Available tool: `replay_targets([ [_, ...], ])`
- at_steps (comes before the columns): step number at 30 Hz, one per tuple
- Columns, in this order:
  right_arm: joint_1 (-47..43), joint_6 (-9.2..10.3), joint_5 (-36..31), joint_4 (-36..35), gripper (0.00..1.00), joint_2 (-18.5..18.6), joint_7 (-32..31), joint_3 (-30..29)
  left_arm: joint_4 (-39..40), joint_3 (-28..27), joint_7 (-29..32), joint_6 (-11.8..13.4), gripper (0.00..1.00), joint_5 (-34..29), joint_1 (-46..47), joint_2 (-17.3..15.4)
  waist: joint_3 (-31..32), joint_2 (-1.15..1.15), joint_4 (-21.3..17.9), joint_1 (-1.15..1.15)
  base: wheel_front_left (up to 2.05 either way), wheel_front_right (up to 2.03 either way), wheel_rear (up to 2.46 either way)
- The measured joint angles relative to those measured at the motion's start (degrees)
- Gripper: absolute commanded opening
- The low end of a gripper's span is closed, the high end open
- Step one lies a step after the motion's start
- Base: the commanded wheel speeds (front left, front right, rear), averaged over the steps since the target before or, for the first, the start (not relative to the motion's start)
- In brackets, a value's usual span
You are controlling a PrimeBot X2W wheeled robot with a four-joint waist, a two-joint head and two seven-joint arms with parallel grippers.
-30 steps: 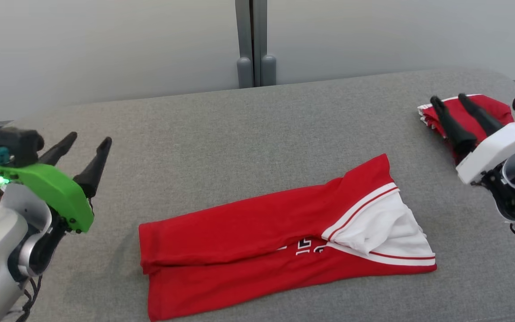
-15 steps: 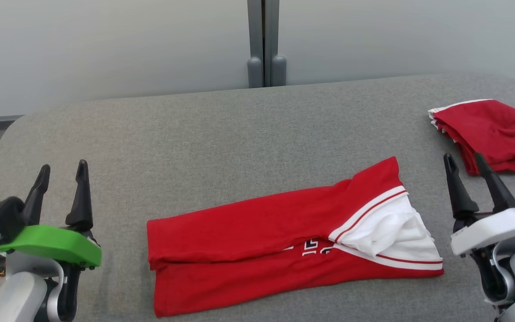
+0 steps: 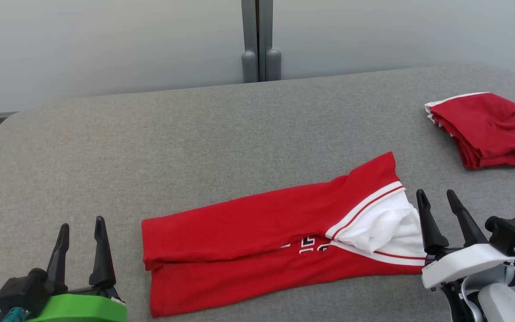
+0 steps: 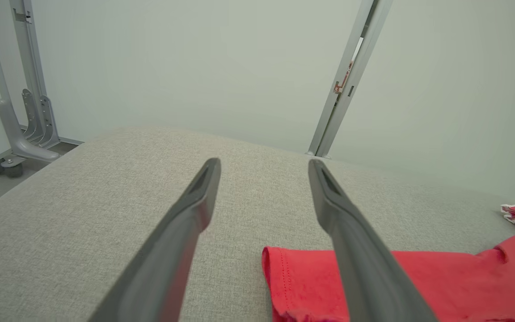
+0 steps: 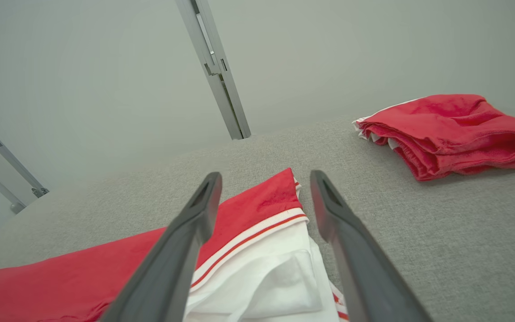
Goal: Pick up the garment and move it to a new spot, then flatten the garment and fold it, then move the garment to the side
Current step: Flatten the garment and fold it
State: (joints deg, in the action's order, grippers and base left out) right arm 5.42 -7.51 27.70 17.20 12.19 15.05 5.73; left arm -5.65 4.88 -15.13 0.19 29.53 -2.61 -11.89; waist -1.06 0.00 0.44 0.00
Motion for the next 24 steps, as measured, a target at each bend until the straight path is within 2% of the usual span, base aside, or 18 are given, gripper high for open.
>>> replay_targets([
  [6,2.0,0.00,0.1,4.1,1.00,1.0,-0.2,1.2,-2.5,-3.0,0.0,-4.3,1.00,-4.3,0.4,3.6,-0.5,0.00,0.6,0.00,0.00,0.00,0.00],
  [11,7.6,0.00,1.2,11.5,1.00,1.9,-5.0,2.9,-4.3,-3.5,0.0,-6.2,1.00,-6.1,1.5,5.1,-1.3,0.00,0.8,0.00,0.00,0.00,0.00],
  [19,16.3,0.00,2.2,23.5,1.00,2.8,-14.1,3.1,-6.2,-3.0,0.0,-7.3,1.00,-7.9,3.9,6.2,-2.2,0.00,2.3,0.00,0.00,0.00,0.00],
  [24,19.3,-0.01,4.0,30.5,1.00,2.9,-23.0,5.0,-7.3,-2.7,0.0,-7.5,1.00,-8.2,4.3,6.4,-2.5,0.00,3.7,0.00,0.00,0.00,0.00],
])
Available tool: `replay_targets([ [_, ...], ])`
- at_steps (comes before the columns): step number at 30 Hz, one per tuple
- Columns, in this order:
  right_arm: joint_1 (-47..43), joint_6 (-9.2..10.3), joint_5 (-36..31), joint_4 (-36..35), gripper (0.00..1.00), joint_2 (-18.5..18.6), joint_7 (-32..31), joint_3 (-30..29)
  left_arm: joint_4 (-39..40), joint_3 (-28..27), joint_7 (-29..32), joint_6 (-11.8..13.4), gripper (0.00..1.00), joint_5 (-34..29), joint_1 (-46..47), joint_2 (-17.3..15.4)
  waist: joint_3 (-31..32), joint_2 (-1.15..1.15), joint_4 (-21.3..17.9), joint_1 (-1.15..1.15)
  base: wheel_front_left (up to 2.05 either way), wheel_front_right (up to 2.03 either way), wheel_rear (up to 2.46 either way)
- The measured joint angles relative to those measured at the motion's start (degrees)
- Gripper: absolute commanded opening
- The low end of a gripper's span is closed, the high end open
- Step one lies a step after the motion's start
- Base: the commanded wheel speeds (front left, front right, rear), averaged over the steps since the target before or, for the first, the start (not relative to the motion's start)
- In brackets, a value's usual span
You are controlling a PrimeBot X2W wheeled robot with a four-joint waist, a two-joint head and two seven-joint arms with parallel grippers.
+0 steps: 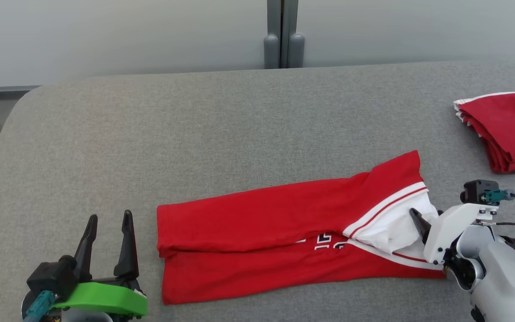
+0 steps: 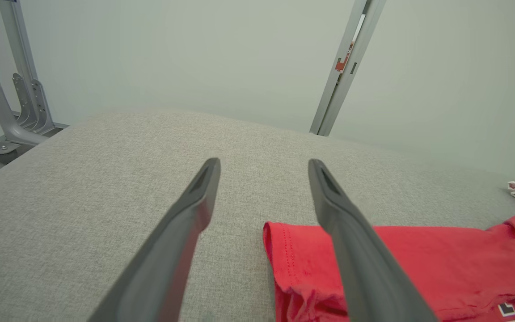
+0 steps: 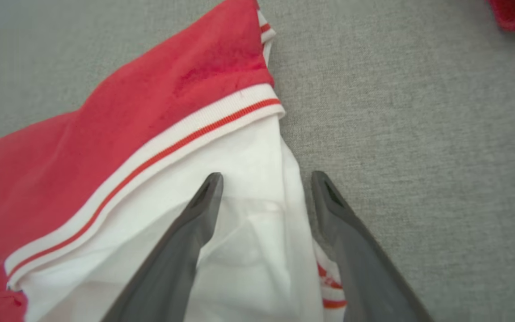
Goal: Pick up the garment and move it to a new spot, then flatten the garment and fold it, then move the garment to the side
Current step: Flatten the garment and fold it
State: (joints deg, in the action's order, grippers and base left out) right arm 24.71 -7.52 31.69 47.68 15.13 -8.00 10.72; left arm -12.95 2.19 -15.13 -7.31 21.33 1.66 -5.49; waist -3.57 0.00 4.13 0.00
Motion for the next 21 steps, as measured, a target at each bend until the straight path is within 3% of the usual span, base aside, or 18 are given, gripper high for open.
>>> replay_targets([
  [6,3.6,0.00,0.6,5.4,1.00,0.5,-7.4,0.8,-0.6,0.3,0.0,-0.1,1.00,-0.1,0.3,0.0,-0.1,0.00,1.6,0.00,0.00,0.00,0.00],
  [13,5.3,0.13,5.3,5.4,1.00,-0.1,-13.5,4.2,-1.2,1.5,0.0,-0.1,1.00,0.1,0.5,-0.4,-0.2,0.00,3.3,0.00,0.00,0.00,0.00],
  [14,5.3,0.16,6.1,5.3,0.81,-0.2,-14.0,4.6,-1.3,1.5,0.0,-0.1,1.00,0.2,0.6,-0.4,-0.1,0.00,3.5,0.00,0.00,0.00,0.00],
  [15,5.4,0.20,6.8,5.2,0.54,-0.1,-14.4,5.0,-1.4,1.6,0.0,-0.1,1.00,0.2,0.7,-0.4,-0.1,0.00,3.8,0.00,0.00,0.00,0.00],
  [16,5.4,0.24,7.4,5.2,0.18,-0.1,-14.7,5.4,-1.6,1.6,0.0,-0.1,1.00,0.2,0.7,-0.5,0.0,0.00,4.1,0.00,0.00,0.00,0.00],
  [17,5.4,0.24,7.8,5.2,0.00,-0.1,-14.8,5.8,-1.6,1.6,0.0,-0.1,1.00,0.2,0.7,-0.5,0.2,0.00,4.2,0.00,0.00,0.00,0.00],
  [21,5.4,0.04,9.3,5.1,0.00,0.3,-14.2,6.6,-1.8,1.4,0.0,-0.1,1.00,0.4,0.7,-0.5,0.7,0.00,4.8,0.00,0.00,0.00,0.00],
])
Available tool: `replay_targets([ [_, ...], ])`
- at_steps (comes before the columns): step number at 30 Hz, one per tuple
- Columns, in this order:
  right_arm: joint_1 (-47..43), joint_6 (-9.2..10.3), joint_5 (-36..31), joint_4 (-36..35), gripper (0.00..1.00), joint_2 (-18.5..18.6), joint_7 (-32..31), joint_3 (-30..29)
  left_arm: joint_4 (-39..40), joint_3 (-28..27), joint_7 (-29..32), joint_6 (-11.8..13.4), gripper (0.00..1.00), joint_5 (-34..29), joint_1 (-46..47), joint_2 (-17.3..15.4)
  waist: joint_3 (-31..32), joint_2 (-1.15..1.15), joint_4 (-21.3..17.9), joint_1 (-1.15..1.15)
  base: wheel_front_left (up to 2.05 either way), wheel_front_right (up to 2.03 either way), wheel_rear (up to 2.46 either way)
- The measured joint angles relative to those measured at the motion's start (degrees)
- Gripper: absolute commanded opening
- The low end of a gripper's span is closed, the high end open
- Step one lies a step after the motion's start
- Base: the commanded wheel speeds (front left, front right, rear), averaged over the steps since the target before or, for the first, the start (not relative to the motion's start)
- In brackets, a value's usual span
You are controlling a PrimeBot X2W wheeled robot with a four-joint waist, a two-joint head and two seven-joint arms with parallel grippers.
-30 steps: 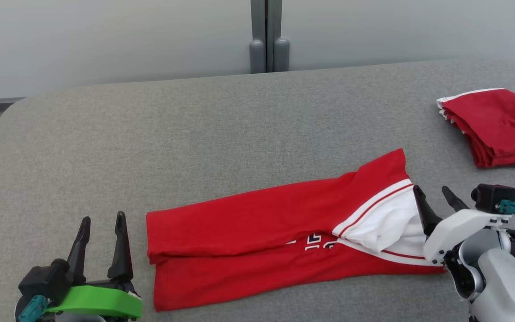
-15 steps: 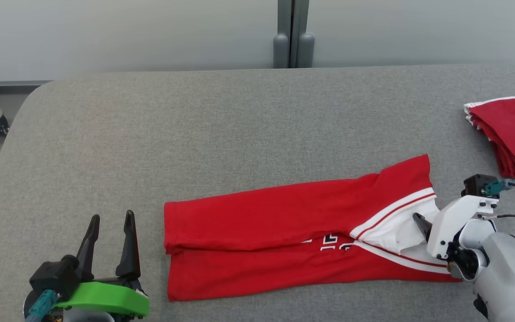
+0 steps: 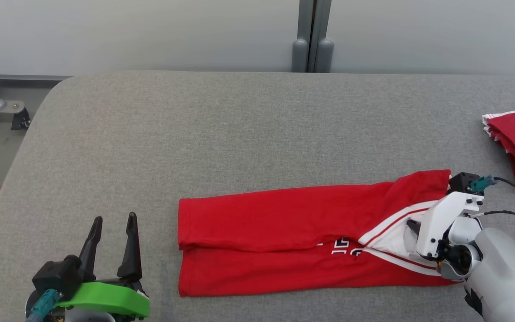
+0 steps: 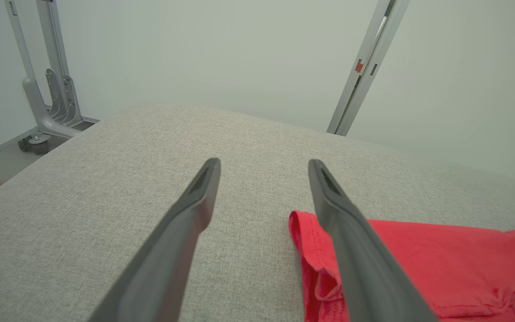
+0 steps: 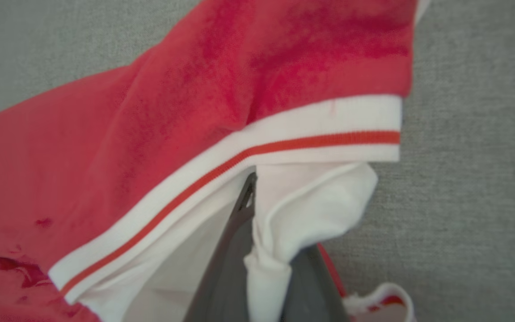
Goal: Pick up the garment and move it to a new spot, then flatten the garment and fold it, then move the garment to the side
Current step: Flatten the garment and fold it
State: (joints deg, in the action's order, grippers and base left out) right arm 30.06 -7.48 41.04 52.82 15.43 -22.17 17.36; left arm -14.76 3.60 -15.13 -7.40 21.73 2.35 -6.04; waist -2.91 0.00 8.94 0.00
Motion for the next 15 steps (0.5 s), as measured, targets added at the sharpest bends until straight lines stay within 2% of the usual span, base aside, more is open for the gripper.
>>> replay_targets([
  [7,0.8,-0.07,1.8,-1.7,0.00,3.4,3.6,-0.2,-0.3,-0.6,0.0,0.0,1.00,0.1,-0.3,0.1,0.2,0.00,-0.9,0.00,0.00,0.00,0.00],
  [11,1.3,-0.05,1.8,-2.5,0.00,7.4,5.6,-1.3,-0.4,-0.8,0.0,0.0,1.00,0.1,-0.5,0.2,0.4,0.00,-2.1,0.00,0.00,0.00,0.00],
  [15,1.2,-0.05,1.0,-3.5,0.00,9.6,6.2,-1.5,-0.4,-0.8,0.0,-0.1,1.00,0.1,-0.6,0.3,0.8,0.00,-3.4,0.00,0.00,0.00,0.00],
])
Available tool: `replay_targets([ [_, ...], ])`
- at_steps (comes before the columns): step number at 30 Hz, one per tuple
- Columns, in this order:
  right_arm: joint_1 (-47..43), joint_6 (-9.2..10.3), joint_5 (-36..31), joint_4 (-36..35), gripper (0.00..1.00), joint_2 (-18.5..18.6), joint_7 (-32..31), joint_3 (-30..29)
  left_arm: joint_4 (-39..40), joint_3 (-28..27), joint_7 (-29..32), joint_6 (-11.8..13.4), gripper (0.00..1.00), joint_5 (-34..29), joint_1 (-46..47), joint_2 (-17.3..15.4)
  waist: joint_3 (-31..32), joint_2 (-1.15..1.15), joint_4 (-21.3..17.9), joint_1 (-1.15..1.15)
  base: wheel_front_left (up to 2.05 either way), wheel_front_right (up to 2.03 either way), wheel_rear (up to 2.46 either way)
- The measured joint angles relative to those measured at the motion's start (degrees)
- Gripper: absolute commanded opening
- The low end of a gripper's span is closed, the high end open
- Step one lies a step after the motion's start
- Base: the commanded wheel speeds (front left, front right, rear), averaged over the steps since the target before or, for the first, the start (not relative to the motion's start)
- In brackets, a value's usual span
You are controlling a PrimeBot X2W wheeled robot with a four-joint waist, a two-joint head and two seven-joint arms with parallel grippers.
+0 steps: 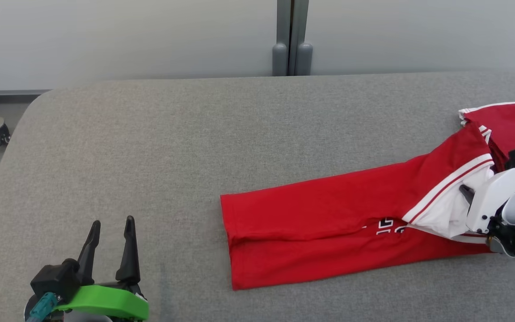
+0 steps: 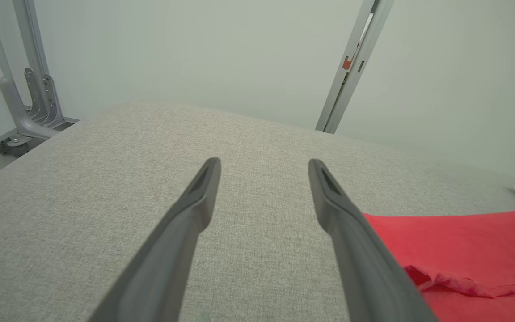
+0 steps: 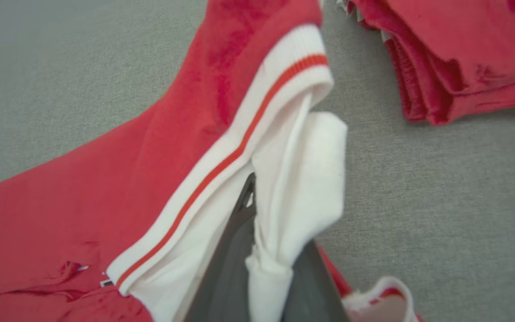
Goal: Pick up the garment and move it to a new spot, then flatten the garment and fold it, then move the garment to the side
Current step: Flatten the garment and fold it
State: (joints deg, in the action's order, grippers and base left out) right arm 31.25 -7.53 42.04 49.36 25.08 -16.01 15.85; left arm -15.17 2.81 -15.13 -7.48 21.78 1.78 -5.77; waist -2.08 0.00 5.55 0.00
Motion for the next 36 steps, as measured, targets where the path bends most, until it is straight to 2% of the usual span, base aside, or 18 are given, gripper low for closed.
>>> replay_targets([
  [4,-0.8,0.01,-1.0,-4.0,0.00,0.3,0.5,0.2,0.0,0.0,0.0,0.0,1.00,0.0,-0.2,0.2,0.7,0.00,-0.8,0.00,0.00,0.00,0.00],
  [10,-3.3,0.01,-0.9,-14.5,0.00,-2.5,-2.4,1.7,-0.6,0.4,0.0,0.0,1.00,0.0,-1.0,0.4,2.0,0.00,-1.4,0.00,0.00,0.00,0.00],
  [14,-5.4,0.05,1.3,-20.9,0.00,-5.8,-6.7,2.8,-1.0,1.0,0.0,0.0,1.00,0.0,-1.0,0.4,2.5,0.00,-0.9,0.00,0.00,0.00,0.00],
  [17,-5.9,0.05,2.4,-23.2,0.00,-9.0,-8.3,3.6,-1.5,1.9,0.0,0.0,1.00,0.1,-1.0,0.4,2.6,0.00,0.0,0.00,0.00,0.00,0.00],
  [21,-6.0,0.05,4.3,-23.4,0.00,-14.1,-9.6,4.6,-2.1,3.3,0.0,0.0,1.00,0.4,-0.7,0.5,2.6,0.00,2.0,0.00,0.00,0.00,0.00],
  [24,-5.6,0.05,4.3,-21.6,0.00,-16.3,-9.7,5.3,-2.9,3.9,0.0,0.0,1.00,0.8,-0.5,0.6,2.6,0.00,3.9,0.00,0.00,0.00,0.00],
  [34,-2.5,0.05,3.7,-11.5,0.00,-19.4,-6.5,5.0,-3.9,4.9,0.0,0.0,1.00,1.3,0.3,0.7,1.9,0.00,10.3,0.00,0.00,0.00,0.00],
  [35,-2.3,0.05,3.7,-10.5,0.21,-19.7,-6.3,5.0,-4.0,4.9,0.0,0.0,1.00,1.3,0.3,0.7,1.8,0.00,10.7,0.00,0.00,0.00,0.00],
  [36,-2.2,0.05,3.8,-9.8,0.49,-19.9,-6.3,5.1,-4.0,4.8,0.0,0.0,1.00,1.4,0.3,0.7,1.7,0.00,11.1,0.00,0.00,0.00,0.00],
])
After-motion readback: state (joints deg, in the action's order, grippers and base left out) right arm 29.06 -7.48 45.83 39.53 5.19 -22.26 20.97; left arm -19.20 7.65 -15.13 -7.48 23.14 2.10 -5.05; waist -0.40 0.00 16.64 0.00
